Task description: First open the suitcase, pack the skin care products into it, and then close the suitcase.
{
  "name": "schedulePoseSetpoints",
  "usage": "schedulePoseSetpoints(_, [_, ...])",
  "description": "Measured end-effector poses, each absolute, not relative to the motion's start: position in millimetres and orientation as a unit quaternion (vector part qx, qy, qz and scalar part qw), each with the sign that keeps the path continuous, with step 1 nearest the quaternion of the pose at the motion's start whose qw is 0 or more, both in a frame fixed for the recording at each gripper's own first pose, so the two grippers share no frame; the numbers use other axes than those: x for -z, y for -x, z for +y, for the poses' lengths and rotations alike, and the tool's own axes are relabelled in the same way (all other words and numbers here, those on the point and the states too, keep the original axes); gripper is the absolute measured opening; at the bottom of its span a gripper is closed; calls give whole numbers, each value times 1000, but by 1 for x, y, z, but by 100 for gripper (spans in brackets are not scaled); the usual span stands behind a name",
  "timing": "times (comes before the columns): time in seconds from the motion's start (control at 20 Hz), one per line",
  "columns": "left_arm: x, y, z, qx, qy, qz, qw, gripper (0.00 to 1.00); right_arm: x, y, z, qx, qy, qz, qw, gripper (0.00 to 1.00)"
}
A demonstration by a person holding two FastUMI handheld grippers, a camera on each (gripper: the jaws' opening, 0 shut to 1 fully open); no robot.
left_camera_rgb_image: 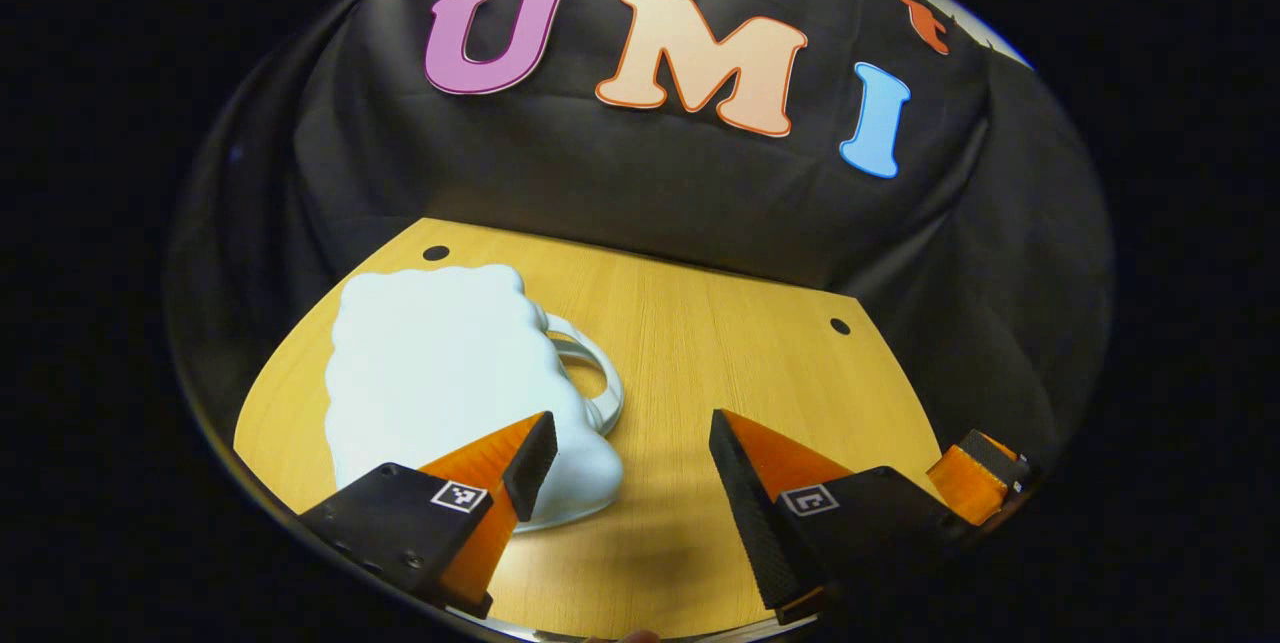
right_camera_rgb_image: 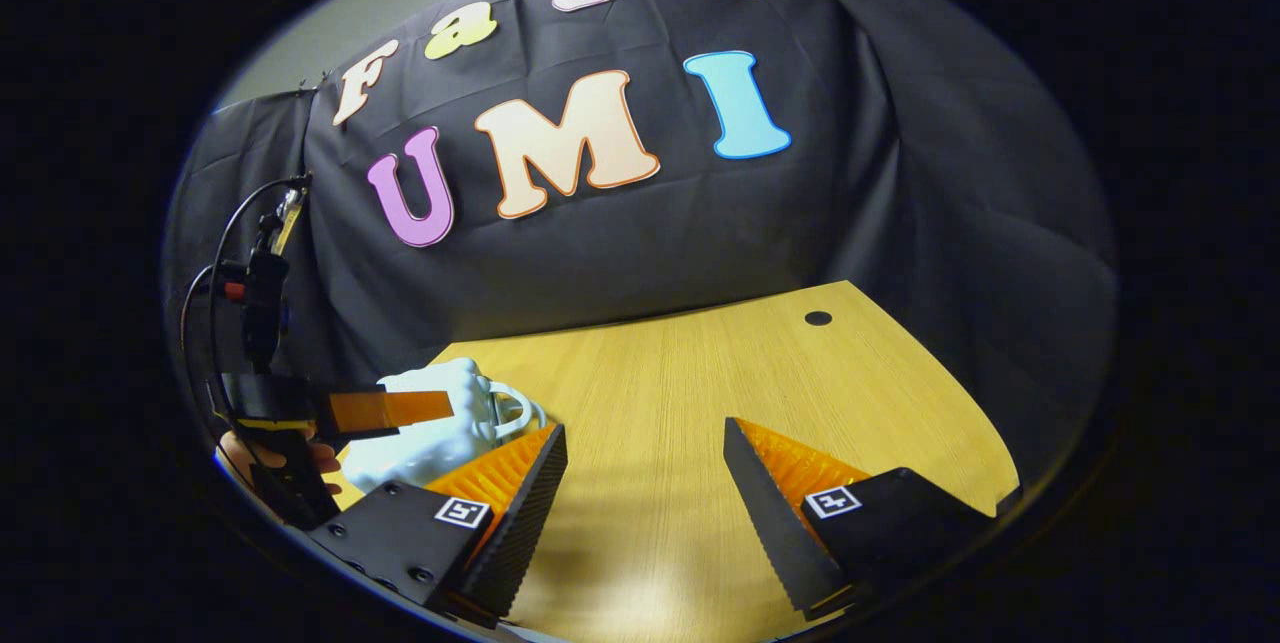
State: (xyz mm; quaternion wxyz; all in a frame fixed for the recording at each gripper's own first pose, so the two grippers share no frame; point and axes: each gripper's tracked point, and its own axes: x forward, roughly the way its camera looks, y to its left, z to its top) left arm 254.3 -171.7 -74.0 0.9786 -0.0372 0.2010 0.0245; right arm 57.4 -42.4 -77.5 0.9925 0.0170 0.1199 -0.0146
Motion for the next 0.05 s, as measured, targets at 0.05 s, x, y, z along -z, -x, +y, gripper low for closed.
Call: schedulePoseSetpoints(0.05, [75,-254,-172,-23,34,203,978,90,77,-58,-44,17,-20,120,992,98])
